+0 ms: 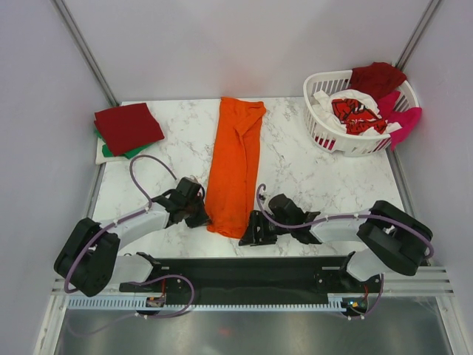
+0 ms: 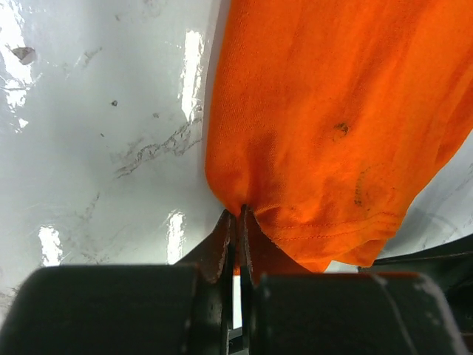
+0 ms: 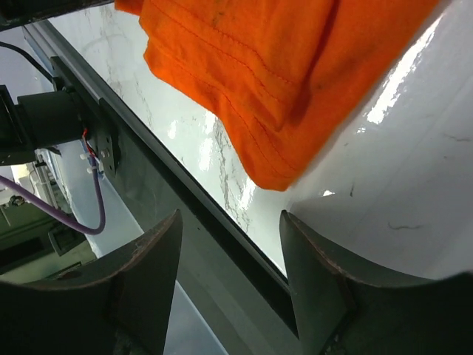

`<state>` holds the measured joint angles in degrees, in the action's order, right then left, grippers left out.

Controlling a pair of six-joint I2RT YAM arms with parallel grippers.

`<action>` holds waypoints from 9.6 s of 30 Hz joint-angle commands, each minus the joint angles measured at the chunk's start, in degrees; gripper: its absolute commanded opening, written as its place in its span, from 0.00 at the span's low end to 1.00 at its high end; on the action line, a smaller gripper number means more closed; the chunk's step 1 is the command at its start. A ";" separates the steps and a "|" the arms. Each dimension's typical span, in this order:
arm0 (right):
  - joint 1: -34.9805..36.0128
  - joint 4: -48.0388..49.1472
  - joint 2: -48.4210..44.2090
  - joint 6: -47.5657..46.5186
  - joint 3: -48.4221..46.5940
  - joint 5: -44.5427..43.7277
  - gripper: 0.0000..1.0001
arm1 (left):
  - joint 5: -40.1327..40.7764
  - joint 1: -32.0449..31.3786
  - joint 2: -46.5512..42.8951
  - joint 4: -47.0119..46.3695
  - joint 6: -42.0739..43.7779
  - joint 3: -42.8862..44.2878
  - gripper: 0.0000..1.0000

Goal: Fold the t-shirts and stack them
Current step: Fold the tshirt

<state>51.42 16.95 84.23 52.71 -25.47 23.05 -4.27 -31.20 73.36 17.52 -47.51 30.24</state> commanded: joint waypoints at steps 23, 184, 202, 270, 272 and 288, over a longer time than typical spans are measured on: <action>1.40 -23.10 -6.79 -1.29 -0.28 -25.86 0.54 | -2.06 -0.26 -2.00 2.17 -1.80 -4.49 0.02; -21.09 -44.19 48.91 -29.06 -86.12 -5.73 0.13 | 9.54 10.72 3.01 28.10 30.54 37.44 0.51; -23.73 -40.60 35.78 -38.30 -82.56 -14.43 0.21 | 9.11 11.16 2.75 23.26 28.61 33.13 0.46; -24.61 -19.68 15.61 -26.07 -29.02 6.75 0.00 | -0.30 2.64 19.71 9.03 13.05 31.46 0.27; -24.52 -19.15 16.23 -26.43 -27.88 6.22 0.00 | -0.12 2.64 20.59 8.59 13.14 31.29 0.26; -24.70 -17.30 18.09 -28.63 -21.72 7.44 0.00 | 3.31 2.55 25.34 6.74 14.72 27.33 0.24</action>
<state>26.61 0.45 102.78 26.15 -49.19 30.55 -2.92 -28.58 97.89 26.17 -32.58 58.76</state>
